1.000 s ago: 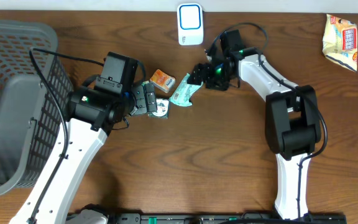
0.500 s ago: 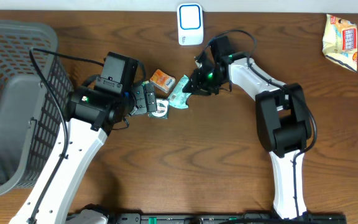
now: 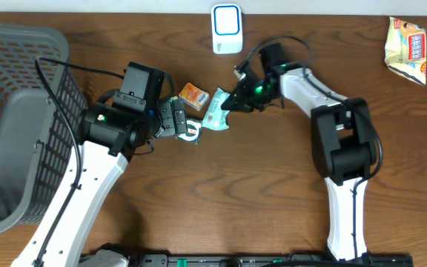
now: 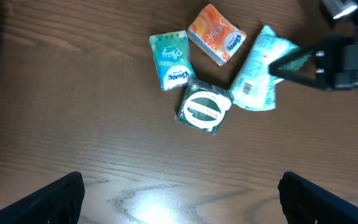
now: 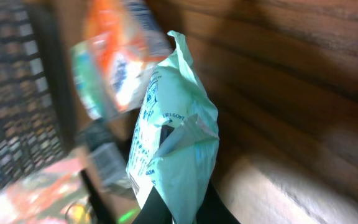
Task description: Scan the item barcode
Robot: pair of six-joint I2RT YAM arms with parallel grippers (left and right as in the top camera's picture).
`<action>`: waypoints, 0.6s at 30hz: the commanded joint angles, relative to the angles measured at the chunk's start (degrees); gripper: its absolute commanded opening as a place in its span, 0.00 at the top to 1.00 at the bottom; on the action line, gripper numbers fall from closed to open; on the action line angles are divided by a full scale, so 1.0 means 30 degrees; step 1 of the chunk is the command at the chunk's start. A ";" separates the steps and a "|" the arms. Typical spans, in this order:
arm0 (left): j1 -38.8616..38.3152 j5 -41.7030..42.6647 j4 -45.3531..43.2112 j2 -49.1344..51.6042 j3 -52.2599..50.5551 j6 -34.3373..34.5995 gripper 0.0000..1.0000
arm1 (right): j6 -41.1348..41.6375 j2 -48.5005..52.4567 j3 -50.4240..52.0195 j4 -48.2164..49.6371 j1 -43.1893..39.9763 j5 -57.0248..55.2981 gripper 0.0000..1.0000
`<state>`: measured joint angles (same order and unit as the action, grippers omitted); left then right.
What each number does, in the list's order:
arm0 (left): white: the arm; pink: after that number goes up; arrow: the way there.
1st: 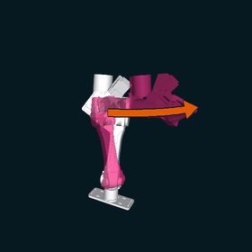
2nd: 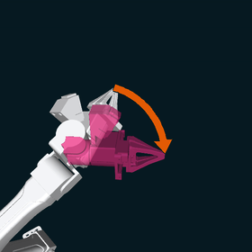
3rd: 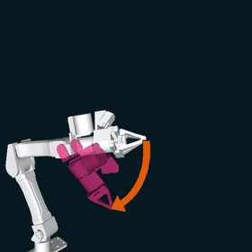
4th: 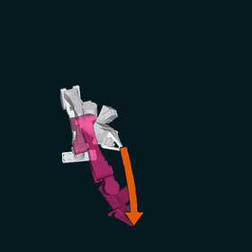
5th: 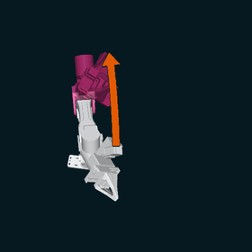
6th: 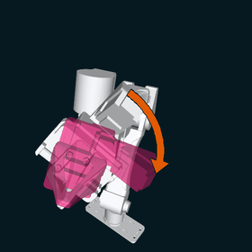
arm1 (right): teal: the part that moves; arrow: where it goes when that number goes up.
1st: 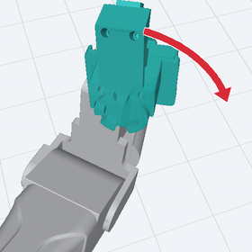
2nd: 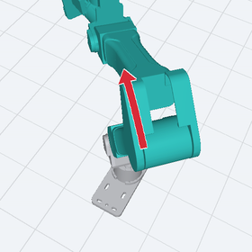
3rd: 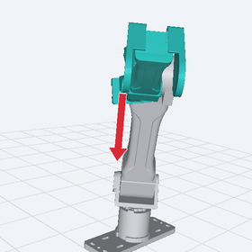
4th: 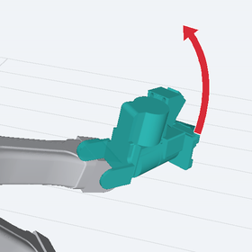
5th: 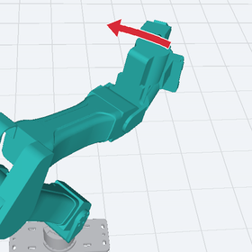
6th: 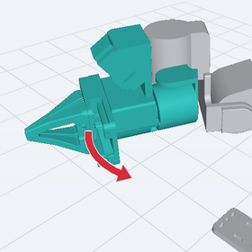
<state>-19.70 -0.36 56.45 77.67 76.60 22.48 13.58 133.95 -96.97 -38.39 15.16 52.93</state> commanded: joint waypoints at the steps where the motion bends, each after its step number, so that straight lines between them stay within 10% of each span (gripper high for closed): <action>1: 0.0029 -0.0182 0.0029 -0.0066 0.0291 -0.0109 0.02 | -0.2135 -0.1800 0.0095 -0.0066 -0.0743 0.3359 0.99; 18: 0.0029 -0.0182 0.0029 -0.0066 0.0291 -0.0109 0.02 | -0.2135 -0.7854 0.0095 0.3096 -0.2557 0.4626 0.99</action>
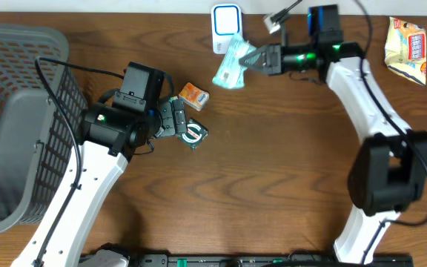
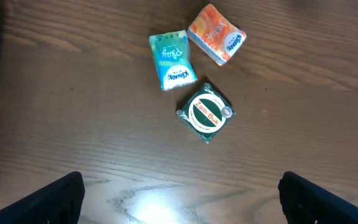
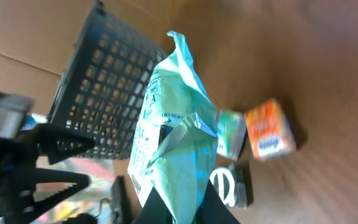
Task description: Scan the item barcode
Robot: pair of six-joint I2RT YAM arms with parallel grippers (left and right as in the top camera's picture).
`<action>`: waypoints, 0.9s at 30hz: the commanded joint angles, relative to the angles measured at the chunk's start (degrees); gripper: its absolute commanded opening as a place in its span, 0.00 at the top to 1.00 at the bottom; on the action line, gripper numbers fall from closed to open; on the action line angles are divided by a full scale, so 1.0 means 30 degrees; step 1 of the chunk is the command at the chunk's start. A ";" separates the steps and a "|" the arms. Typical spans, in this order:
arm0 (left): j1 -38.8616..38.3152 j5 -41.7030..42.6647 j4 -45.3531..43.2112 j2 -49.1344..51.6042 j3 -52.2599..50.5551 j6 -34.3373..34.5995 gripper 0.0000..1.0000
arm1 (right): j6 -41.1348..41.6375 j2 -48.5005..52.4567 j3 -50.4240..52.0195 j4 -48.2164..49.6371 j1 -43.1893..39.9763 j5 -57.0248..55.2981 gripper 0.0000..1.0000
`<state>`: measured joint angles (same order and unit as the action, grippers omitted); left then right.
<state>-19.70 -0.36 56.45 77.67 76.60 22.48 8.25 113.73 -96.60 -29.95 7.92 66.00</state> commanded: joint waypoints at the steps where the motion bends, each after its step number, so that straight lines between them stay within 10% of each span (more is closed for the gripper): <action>1: 0.0029 -0.0182 0.0029 -0.0066 0.0291 -0.0109 0.02 | -0.0357 -0.1370 -0.0029 0.0313 -0.0146 -0.0036 0.99; 27: 0.0029 -0.0182 0.0029 -0.0066 0.0291 -0.0109 0.02 | 0.0299 -0.2055 -0.0029 0.0197 0.0015 -0.1348 0.99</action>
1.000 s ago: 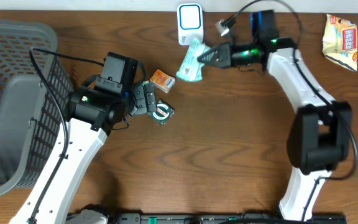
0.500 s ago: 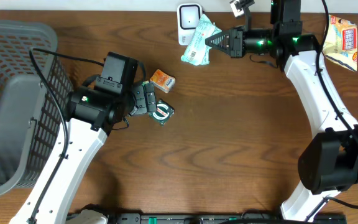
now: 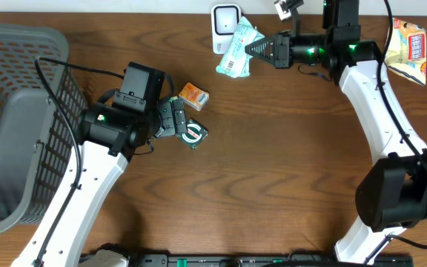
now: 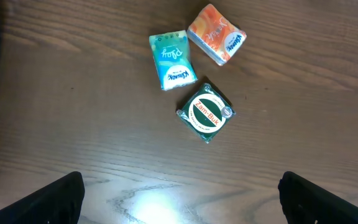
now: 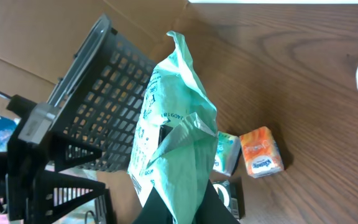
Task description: Scan the item barcode
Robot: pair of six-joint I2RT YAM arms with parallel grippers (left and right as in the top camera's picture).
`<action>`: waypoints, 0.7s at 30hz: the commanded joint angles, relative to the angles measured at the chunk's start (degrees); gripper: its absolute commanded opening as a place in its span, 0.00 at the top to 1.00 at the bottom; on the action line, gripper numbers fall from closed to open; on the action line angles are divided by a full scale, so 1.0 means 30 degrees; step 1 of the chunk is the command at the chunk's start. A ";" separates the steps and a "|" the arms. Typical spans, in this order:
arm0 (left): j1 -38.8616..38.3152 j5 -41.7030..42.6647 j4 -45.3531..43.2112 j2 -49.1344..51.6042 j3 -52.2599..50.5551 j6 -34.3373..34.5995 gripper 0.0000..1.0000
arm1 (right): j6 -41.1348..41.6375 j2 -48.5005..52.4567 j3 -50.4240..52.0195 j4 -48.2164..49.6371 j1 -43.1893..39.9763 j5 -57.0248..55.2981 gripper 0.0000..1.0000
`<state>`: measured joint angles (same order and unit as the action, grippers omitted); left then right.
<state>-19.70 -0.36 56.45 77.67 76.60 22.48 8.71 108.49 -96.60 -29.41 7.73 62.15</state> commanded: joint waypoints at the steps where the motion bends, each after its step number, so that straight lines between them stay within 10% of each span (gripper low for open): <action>1: 0.0029 -0.0182 0.0029 -0.0066 0.0291 -0.0109 0.02 | 0.0146 -0.0306 -0.0029 0.0007 0.0080 -0.0073 0.99; 10: 0.0029 -0.0182 0.0029 -0.0066 0.0291 -0.0102 0.02 | 0.0160 -0.0306 -0.0029 -0.0758 0.0117 -0.1953 0.99; 21: 0.0029 -0.0182 0.0029 -0.0066 0.0291 -0.0109 0.02 | 0.0765 0.0146 -0.0029 -0.8706 0.2871 -2.5937 0.99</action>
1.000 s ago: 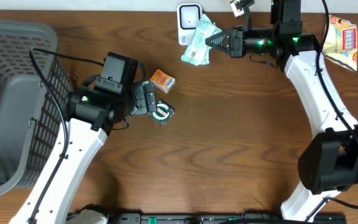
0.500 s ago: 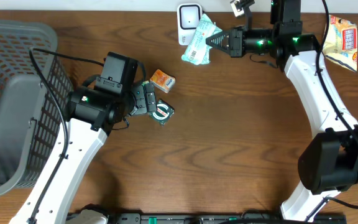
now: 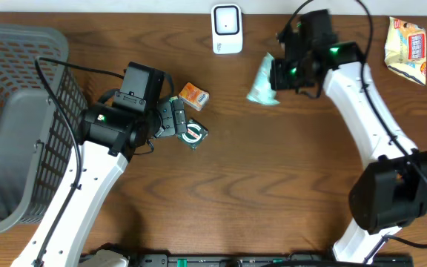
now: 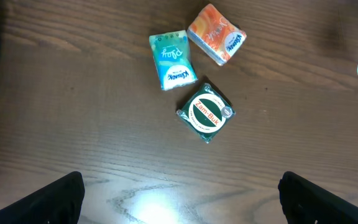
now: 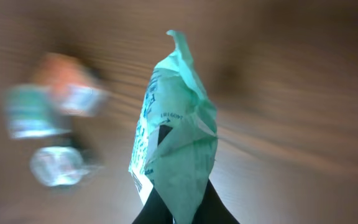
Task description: Scan the item barcode
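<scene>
My right gripper (image 3: 276, 76) is shut on a pale green packet (image 3: 262, 81), holding it over the table right of centre at the back; in the right wrist view the packet (image 5: 176, 143) stands pinched between the dark fingers, background blurred. The white barcode scanner (image 3: 227, 28) stands at the back edge, to the left of the packet. My left gripper (image 4: 179, 199) is open, hovering above the table with nothing between its fingers, near three small items.
An orange tissue pack (image 4: 216, 35), a teal tissue pack (image 4: 170, 60) and a green round-labelled box (image 4: 206, 112) lie left of centre. A grey basket (image 3: 17, 111) fills the left side. A yellow snack bag (image 3: 408, 49) lies at the far right back.
My right gripper has moved with the green packet from beside the scanner down and to the right, and turned so the packet now hangs over the table. The left arm has not moved.
My right gripper first held the green packet by the small items at centre. It then held it raised near the scanner, then right beside the scanner's face. Now the packet is away from the scanner, to its lower right. The left gripper stayed open throughout.
</scene>
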Robot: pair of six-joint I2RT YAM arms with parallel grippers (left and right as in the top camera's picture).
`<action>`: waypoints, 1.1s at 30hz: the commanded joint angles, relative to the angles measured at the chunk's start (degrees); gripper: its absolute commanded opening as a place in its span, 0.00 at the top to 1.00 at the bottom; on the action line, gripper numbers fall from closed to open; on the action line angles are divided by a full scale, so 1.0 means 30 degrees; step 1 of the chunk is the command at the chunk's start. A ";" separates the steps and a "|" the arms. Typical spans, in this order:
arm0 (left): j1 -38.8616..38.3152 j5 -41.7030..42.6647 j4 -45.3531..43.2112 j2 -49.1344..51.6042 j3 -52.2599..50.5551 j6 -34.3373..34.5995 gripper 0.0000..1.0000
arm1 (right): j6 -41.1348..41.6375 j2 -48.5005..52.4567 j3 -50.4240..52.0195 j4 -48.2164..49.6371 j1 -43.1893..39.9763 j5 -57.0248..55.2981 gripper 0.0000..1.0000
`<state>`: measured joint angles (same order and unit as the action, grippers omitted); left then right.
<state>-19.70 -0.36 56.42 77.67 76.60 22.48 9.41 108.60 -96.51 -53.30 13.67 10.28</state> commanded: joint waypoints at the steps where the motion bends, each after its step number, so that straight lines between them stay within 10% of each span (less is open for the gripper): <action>1: 0.0029 -0.0182 0.0036 -0.0066 0.0291 -0.0109 0.02 | 0.0940 0.0277 -0.0058 -0.1392 0.1209 -0.9887 0.99; 12: 0.0029 -0.0182 0.0036 -0.0066 0.0291 -0.0109 0.02 | 0.2492 0.3781 -0.0022 -0.4466 0.2637 -1.4382 0.99; 28: 0.0029 -0.0182 0.0036 -0.0066 0.0291 -0.0109 0.02 | 0.2164 0.5195 -0.1705 -0.5872 0.5122 -0.8517 0.81; 33: 0.0029 -0.0182 0.0036 -0.0066 0.0291 -0.0109 0.02 | 0.1858 0.5195 -0.2390 -0.6178 0.5391 -0.8699 0.48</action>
<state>-19.70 -0.36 56.45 77.67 76.60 22.48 15.29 124.99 -101.71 -70.65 30.26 -15.92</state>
